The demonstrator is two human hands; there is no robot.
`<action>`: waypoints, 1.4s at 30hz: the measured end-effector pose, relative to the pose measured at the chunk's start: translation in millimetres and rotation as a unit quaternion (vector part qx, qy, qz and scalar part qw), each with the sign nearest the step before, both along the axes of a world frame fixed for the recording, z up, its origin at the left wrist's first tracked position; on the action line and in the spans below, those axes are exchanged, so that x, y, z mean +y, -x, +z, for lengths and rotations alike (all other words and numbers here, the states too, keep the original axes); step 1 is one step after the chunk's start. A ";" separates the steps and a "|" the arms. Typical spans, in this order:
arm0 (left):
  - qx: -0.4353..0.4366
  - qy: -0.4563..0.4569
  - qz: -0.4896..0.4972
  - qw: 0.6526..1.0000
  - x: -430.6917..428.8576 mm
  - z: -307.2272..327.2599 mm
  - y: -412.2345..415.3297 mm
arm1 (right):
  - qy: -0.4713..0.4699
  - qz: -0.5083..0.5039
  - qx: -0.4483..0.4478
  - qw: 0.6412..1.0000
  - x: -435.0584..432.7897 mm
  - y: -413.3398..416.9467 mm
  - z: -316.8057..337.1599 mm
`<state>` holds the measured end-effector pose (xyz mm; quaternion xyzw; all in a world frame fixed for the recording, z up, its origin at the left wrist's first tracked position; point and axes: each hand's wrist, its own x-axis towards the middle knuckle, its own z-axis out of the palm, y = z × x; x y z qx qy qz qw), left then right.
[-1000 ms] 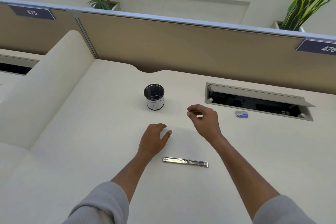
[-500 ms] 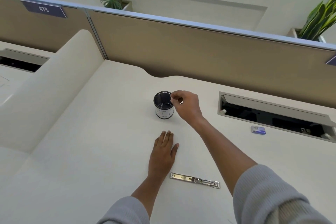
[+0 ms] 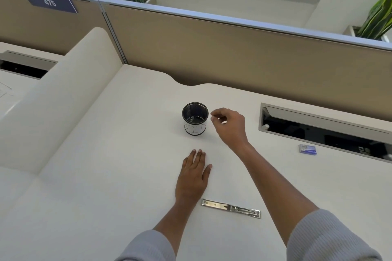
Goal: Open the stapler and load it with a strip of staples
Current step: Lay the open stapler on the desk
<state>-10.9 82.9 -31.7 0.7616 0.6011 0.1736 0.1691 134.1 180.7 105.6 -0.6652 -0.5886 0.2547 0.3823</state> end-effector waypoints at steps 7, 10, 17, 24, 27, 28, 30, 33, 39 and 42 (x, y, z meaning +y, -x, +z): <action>-0.083 0.053 0.005 0.995 1.5 13.7 -0.7 | 0.043 -0.052 0.056 0.996 -81.1 -55.4 -5.5; -0.174 0.091 0.048 0.979 -0.9 27.3 -0.7 | 0.074 -0.075 0.065 0.992 -122.0 -79.0 -16.0; -0.256 0.132 0.018 0.957 -40.2 35.9 15.2 | 0.150 -0.063 0.060 0.985 -210.4 -103.4 -54.8; -0.149 0.151 -0.148 0.966 -68.8 27.7 34.7 | 0.184 0.023 -0.071 0.980 -253.7 -101.8 -82.8; -0.130 0.147 -0.137 0.971 -72.7 29.0 27.6 | 0.170 0.016 -0.102 0.980 -257.5 -97.6 -89.3; -0.132 0.150 -0.125 0.972 -73.6 28.8 25.0 | 0.162 0.006 -0.102 0.981 -258.8 -96.6 -90.8; -0.142 0.158 -0.104 0.972 -75.8 28.0 20.0 | 0.146 -0.012 -0.098 0.984 -260.4 -96.7 -92.6; -0.148 0.164 -0.091 0.971 -78.6 25.8 16.7 | 0.135 -0.025 -0.083 0.987 -261.1 -98.4 -93.1; -0.146 0.155 -0.101 0.972 -80.0 29.6 19.7 | 0.137 -0.015 -0.045 0.989 -262.1 -104.1 -86.7; -0.192 0.165 -0.084 0.964 -77.8 39.6 17.0 | 0.134 -0.033 -0.015 0.990 -254.3 -115.1 -80.0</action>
